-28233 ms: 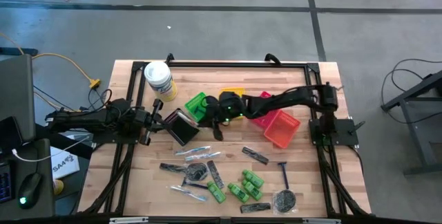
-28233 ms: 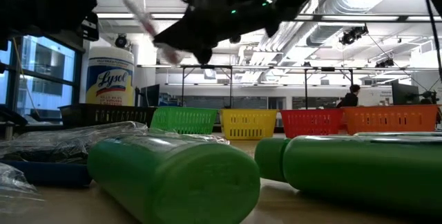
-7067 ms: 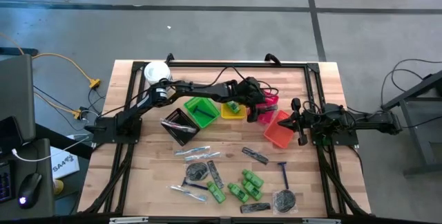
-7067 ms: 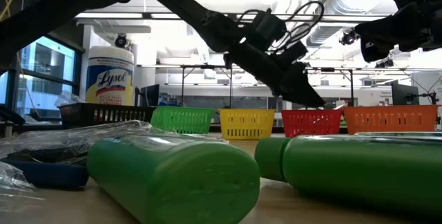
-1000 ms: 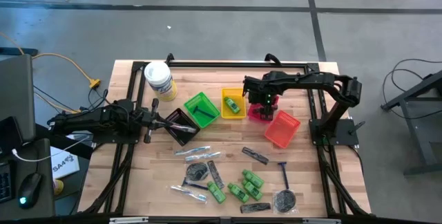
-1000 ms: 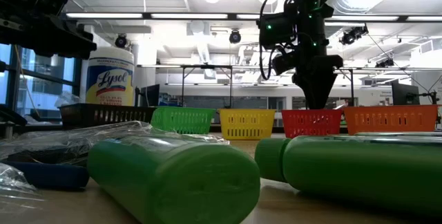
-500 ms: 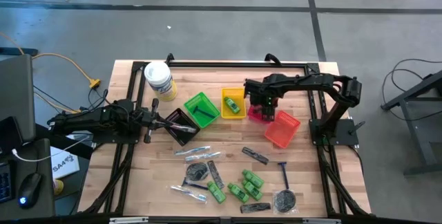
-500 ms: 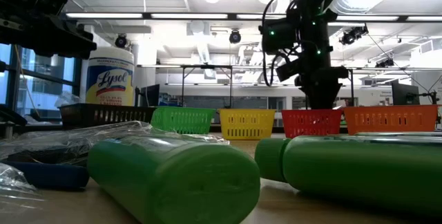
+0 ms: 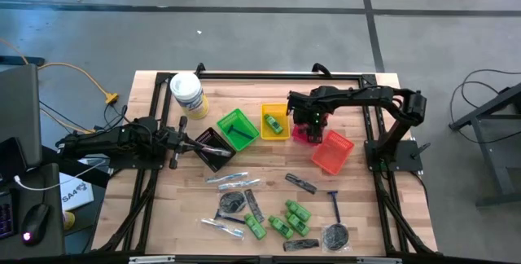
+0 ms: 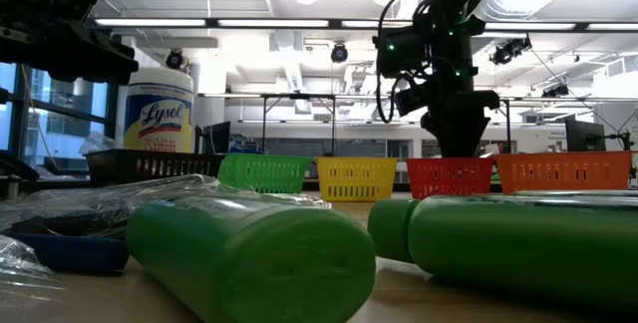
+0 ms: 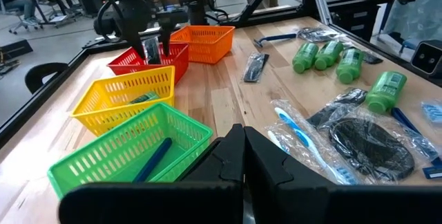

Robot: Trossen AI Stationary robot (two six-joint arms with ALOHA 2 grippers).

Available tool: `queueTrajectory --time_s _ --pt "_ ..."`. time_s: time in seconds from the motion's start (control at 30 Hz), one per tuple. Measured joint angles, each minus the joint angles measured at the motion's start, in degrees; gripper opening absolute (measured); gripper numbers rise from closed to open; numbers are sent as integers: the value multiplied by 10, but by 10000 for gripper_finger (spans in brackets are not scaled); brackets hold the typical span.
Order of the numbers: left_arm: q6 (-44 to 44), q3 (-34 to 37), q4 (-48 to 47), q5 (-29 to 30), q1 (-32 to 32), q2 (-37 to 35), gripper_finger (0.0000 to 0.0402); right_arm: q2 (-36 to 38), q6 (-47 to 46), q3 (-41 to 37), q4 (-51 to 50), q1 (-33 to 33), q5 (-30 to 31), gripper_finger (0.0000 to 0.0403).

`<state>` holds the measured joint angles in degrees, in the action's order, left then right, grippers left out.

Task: Pick & Place Travel size toiletries
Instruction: Put the left black hair comb into the red bin

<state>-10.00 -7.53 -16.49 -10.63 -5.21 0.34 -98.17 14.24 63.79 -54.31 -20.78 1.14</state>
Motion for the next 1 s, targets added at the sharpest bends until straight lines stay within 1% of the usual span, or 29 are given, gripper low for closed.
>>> queueTrajectory --time_s 0.13,0.23,0.37,0.67,0.83,1.0 --pt "0 0 0 0 0 0 0 -8 4 0 -9 -3 7 236" --pt "0 0 0 -1 0 0 0 -7 6 0 -8 -3 9 221" --pt "0 0 0 -1 0 0 0 -7 7 0 -18 -7 19 181" --pt "0 0 0 -1 0 0 0 -7 7 0 -20 -8 21 67" --pt "0 0 0 -1 0 0 0 -7 11 0 -20 -2 53 12" --pt "0 0 0 -1 0 0 0 -7 22 0 -20 9 80 3"
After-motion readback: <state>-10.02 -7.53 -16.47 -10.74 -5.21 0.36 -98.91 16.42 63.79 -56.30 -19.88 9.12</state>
